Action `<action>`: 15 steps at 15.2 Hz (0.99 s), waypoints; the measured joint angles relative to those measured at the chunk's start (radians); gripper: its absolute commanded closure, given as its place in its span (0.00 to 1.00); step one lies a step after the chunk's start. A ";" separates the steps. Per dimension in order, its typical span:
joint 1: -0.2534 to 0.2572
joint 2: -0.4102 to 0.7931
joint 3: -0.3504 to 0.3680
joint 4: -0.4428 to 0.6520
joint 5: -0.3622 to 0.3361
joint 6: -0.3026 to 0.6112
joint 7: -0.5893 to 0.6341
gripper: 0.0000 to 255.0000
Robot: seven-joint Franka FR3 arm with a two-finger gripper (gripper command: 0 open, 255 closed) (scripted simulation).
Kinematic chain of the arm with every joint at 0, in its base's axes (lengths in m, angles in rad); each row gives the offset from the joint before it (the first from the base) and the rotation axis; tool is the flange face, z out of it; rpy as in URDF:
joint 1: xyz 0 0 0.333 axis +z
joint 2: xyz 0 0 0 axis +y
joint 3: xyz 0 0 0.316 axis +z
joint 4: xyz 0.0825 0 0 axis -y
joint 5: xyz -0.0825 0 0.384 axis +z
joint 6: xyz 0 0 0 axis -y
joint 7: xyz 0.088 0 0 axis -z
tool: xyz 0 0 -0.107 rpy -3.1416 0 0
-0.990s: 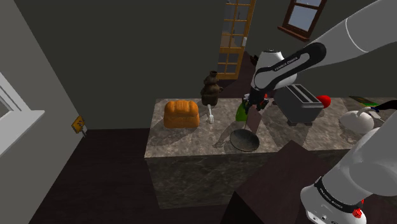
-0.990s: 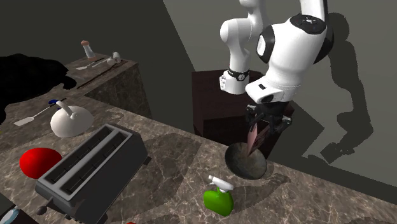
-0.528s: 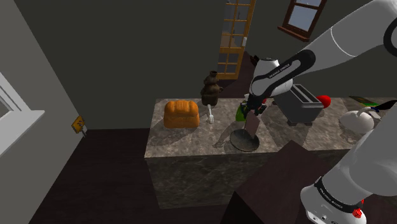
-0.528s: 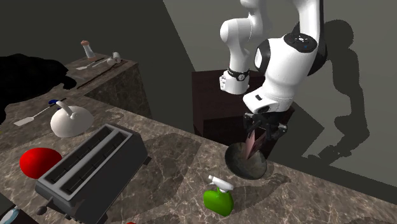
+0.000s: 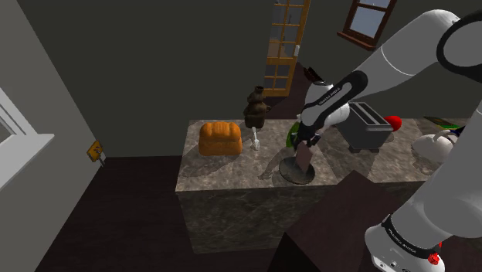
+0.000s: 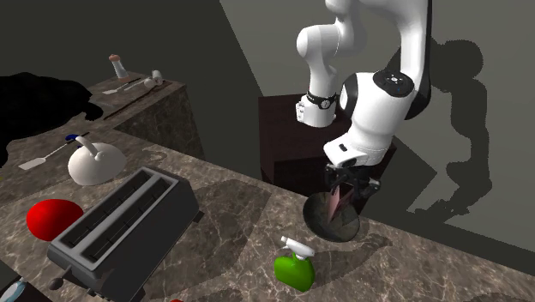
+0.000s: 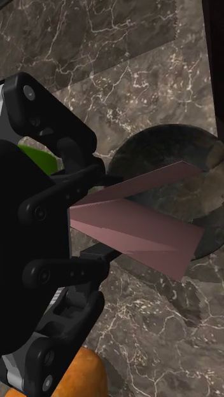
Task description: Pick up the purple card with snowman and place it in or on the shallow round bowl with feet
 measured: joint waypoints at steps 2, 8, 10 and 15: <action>-0.002 0.023 0.005 0.001 0.010 0.021 -0.006 1.00; -0.003 0.029 0.006 0.000 0.013 0.029 -0.009 1.00; -0.003 0.030 0.006 0.000 0.013 0.029 -0.009 0.00; -0.003 0.030 0.006 0.000 0.013 0.029 -0.009 0.00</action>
